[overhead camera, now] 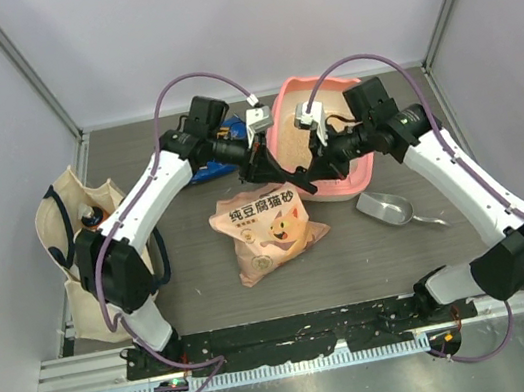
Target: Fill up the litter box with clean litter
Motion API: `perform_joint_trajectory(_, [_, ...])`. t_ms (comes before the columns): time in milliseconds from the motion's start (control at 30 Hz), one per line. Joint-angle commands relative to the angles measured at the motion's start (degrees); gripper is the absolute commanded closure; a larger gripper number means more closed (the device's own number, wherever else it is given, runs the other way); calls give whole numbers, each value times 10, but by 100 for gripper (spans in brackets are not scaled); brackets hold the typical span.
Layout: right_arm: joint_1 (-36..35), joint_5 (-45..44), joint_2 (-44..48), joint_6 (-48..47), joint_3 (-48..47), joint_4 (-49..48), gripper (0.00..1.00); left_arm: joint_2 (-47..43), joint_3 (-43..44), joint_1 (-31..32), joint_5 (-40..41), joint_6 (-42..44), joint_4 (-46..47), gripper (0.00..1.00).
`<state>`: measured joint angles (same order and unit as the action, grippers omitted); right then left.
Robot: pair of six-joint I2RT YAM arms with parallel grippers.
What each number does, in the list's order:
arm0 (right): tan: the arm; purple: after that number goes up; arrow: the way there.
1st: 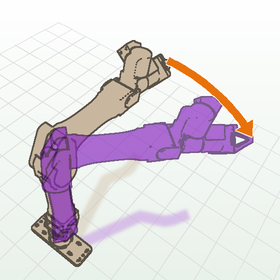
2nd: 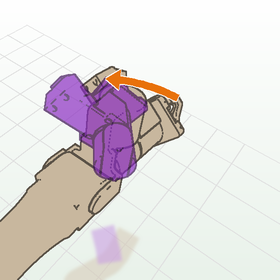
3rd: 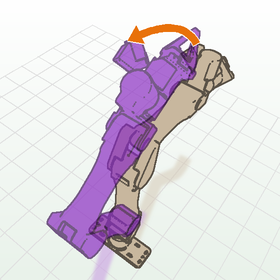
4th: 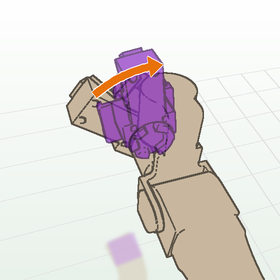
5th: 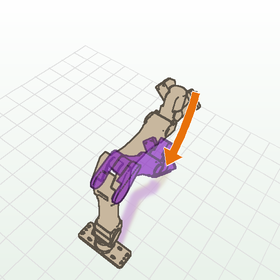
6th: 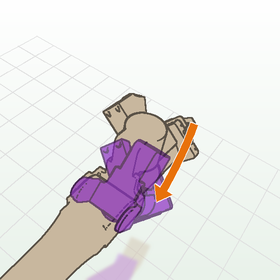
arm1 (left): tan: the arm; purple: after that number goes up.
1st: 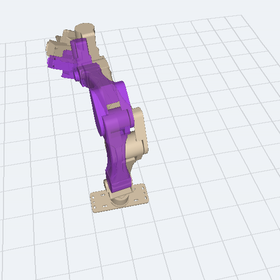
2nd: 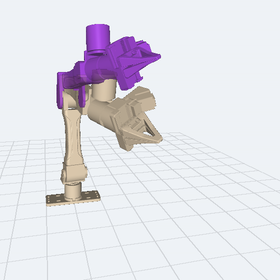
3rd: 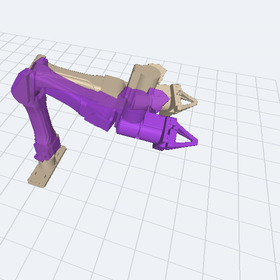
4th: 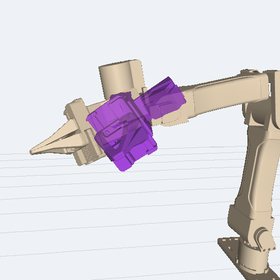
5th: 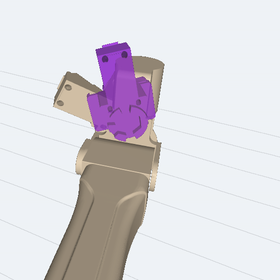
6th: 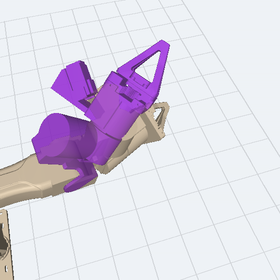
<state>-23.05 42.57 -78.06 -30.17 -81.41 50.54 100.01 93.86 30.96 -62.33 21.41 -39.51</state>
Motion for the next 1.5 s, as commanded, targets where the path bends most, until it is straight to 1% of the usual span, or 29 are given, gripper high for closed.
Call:
perform_joint_trajectory(0, [-2,4,-3,15,-17,-36,98,5,32,1,-34,-1,-2,98])
perform_joint_trajectory(33, [-3,2,-3,19,-17,-39,98,5,32,1,-34,-2,-3,100])
perform_joint_trajectory(67, [-3,-2,-2,34,-18,-41,98,5,32,1,-33,-2,-5,100])
perform_joint_trajectory(100, [1,-11,-3,51,-20,-47,88,0,31,0,-32,5,-7,100])
perform_joint_trajectory(133, [12,-3,-4,67,-25,-47,69,-3,29,-2,-26,11,-12,100])
perform_joint_trajectory(167, [28,20,-7,97,-38,-47,53,-9,28,-5,-25,18,-24,100])
perform_joint_trajectory(200, [66,46,-11,108,-45,-46,36,-19,29,-9,-23,41,-33,100])
perform_joint_trajectory(233, [79,87,-13,118,-49,-45,29,-25,28,-12,-21,50,-42,100])
perform_joint_trajectory(267, [85,95,-14,121,-57,-42,25,-31,27,-14,-20,61,-55,100])
perform_joint_trajectory(300, [88,96,-11,117,-59,-33,18,-38,26,-16,-20,77,-62,100])
perform_joint_trajectory(367, [88,112,-5,124,-37,-52,14,-43,24,-17,-24,78,-61,100])
perform_joint_trajectory(400, [88,119,-2,149,-25,-66,12,-43,21,-16,-28,78,-58,100])
perform_joint_trajectory(433, [85,126,2,158,-6,-78,12,-42,19,-17,-31,71,-54,100])
perform_joint_trajectory(500, [78,132,1,161,4,-99,12,-42,14,-16,-39,56,-29,100])
perform_joint_trajectory(667, [58,135,-14,160,5,-120,14,-43,1,-13,-53,-16,37,100])
perform_joint_trajectory(733, [56,138,-18,161,5,-126,15,-41,-1,-13,-60,-31,57,100])
perform_joint_trajectory(867, [55,145,-28,166,3,-129,25,-39,-3,-13,-63,-49,71,100])
perform_joint_trajectory(967, [55,153,-29,172,7,-130,30,-37,-4,-14,-64,-58,77,100])
perform_joint_trajectory(1033, [55,154,-27,173,12,-131,31,-35,-6,-14,-68,-69,82,100])
perform_joint_trajectory(1067, [55,154,-26,173,13,-132,34,-34,-6,-15,-68,-71,86,100])
perform_joint_trajectory(1133, [54,156,-28,176,16,-133,37,-31,-7,-15,-69,-78,88,100])
perform_joint_trajectory(1167, [55,158,-28,177,16,-135,40,-29,-5,-15,-70,-78,90,100])
perform_joint_trajectory(1233, [56,158,-27,182,18,-138,43,-27,-4,-15,-70,-82,90,100])
perform_joint_trajectory(1267, [55,159,-26,184,18,-142,46,-26,-3,-15,-70,-82,90,100])
perform_joint_trajectory(1400, [55,163,-28,190,18,-145,52,-21,2,-14,-71,-86,87,100])
perform_joint_trajectory(1433, [55,163,-28,194,20,-148,52,-19,4,-14,-72,-87,84,100])
perform_joint_trajectory(1467, [56,157,-28,198,20,-155,50,-16,7,-14,-74,-86,81,100])
